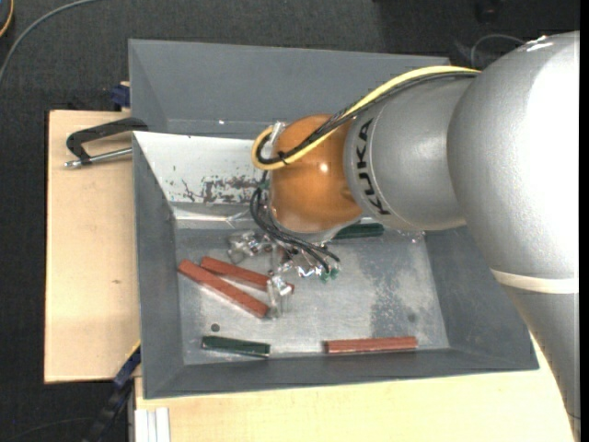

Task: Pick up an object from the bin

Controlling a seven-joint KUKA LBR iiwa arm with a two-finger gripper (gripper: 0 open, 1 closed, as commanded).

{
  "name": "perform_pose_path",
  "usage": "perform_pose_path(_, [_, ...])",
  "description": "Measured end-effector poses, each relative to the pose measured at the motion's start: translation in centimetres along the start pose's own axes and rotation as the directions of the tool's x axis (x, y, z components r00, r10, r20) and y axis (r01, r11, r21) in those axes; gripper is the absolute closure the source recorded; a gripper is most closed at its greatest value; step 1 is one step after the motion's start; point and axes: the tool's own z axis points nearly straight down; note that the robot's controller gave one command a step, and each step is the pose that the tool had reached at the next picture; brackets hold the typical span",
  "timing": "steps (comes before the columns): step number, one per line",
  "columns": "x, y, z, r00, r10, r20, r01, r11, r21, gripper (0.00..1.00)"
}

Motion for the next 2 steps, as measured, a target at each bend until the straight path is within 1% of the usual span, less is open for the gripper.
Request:
perform_pose_path(1, [0.1,-0.3,-0.1,1.0,0.004,-0.002,-0.004,1.0,0.002,1.0])
perform_pose_path(2, [1.7,0.0,-14.2,1.0,0.015,0.007,-0.015,1.0,0.005,1.0])
